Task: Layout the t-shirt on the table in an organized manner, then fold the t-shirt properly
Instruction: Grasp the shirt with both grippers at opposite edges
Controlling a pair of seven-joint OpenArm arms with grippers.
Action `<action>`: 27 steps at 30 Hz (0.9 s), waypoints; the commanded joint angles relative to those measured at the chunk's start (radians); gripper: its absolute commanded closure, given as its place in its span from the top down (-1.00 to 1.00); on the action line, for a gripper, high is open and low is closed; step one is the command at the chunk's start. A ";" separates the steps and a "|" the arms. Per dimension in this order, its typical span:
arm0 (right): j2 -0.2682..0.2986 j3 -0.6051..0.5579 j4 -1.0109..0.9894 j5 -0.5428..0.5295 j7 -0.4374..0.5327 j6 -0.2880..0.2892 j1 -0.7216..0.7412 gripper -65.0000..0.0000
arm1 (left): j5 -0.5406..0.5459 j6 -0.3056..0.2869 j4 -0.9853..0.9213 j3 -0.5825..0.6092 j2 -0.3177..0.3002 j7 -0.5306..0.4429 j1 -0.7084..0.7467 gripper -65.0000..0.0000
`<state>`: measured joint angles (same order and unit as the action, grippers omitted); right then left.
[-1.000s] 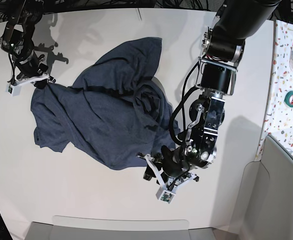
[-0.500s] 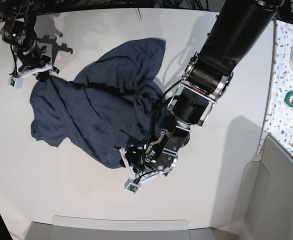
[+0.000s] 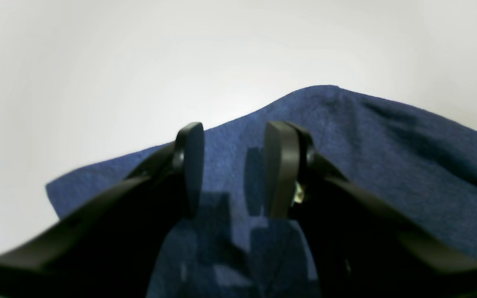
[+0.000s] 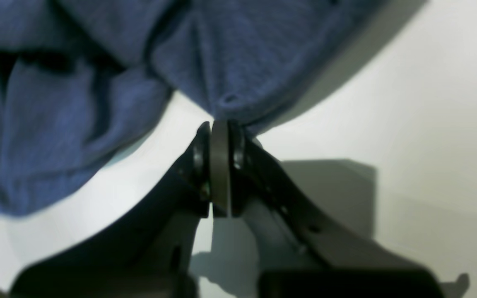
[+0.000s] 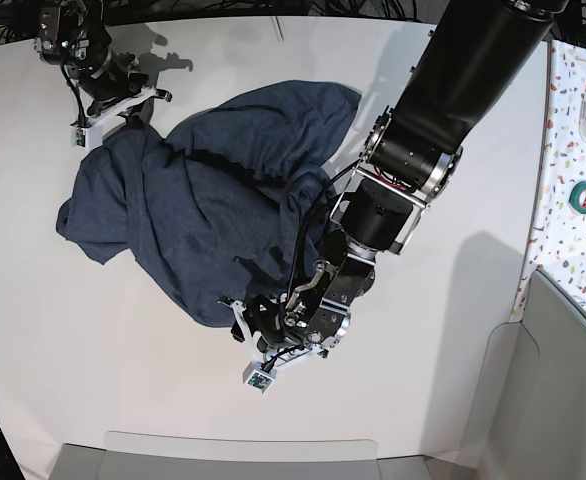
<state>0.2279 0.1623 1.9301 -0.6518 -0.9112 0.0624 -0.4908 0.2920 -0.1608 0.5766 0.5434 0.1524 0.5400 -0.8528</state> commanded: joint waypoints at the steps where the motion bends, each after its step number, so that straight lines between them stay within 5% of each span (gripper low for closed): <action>1: 0.020 -0.031 0.032 -0.010 0.011 0.006 -0.001 -0.99 | 0.003 -0.003 0.015 -0.001 0.005 -0.016 -0.032 -0.26; 6: 0.084 -0.185 0.076 -0.012 0.011 0.006 0.027 -0.99 | 0.003 -0.003 0.019 -0.001 0.005 -0.010 0.005 -0.27; 13: 0.098 -0.278 0.095 -0.012 0.011 0.006 0.094 -0.99 | 0.005 -0.003 0.035 -0.001 0.005 -0.008 0.048 -0.27; 19: 0.097 -0.352 0.095 -0.012 0.011 0.006 0.123 -0.99 | 0.005 -0.001 0.262 -0.003 0.005 0.147 0.097 -0.26; 27: 0.098 -0.298 0.098 -0.012 0.013 0.003 0.231 -0.98 | 0.005 0.000 0.636 -0.010 0.005 0.299 0.205 -0.26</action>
<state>0.3130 -0.1455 2.0075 -0.6613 -0.9180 0.0647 -0.2661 0.2928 -0.1555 1.1973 0.5346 0.1490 0.8532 -0.6212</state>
